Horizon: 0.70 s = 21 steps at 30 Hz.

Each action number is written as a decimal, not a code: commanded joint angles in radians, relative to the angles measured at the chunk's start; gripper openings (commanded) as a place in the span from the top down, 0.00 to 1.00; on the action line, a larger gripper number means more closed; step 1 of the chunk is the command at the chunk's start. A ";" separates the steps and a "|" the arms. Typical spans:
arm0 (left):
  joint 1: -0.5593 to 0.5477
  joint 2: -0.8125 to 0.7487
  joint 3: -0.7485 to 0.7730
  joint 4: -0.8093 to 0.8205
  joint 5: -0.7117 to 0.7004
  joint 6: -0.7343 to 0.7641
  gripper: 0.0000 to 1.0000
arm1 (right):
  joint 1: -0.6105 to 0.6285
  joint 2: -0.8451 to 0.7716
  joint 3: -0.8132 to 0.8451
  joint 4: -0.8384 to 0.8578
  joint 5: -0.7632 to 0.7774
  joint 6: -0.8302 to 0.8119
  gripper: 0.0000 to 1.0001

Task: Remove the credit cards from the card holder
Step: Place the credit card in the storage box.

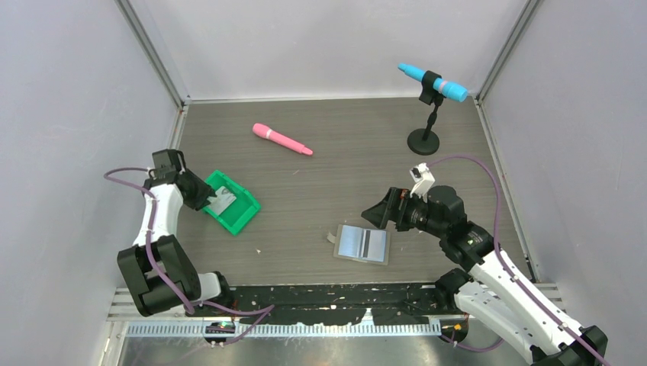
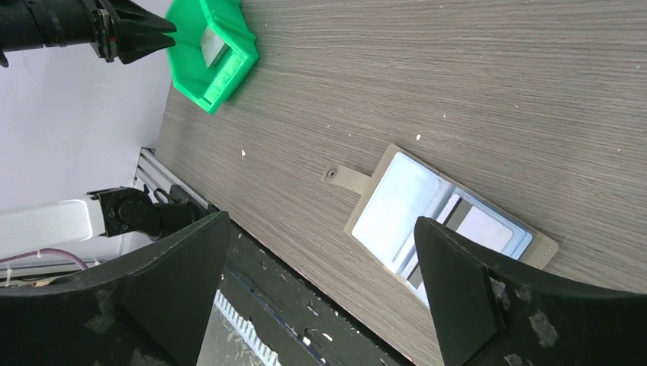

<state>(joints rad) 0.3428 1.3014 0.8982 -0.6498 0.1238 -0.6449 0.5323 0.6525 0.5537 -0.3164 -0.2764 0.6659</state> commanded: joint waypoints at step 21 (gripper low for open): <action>-0.245 -0.359 -0.055 -0.051 0.257 0.096 0.61 | -0.004 0.197 0.008 -0.052 -0.032 0.082 0.32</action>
<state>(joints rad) 0.1989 1.0004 0.8822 -0.6868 0.3000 -0.5644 0.5323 0.8246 0.5831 -0.4095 -0.2749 0.7223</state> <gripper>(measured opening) 0.386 0.750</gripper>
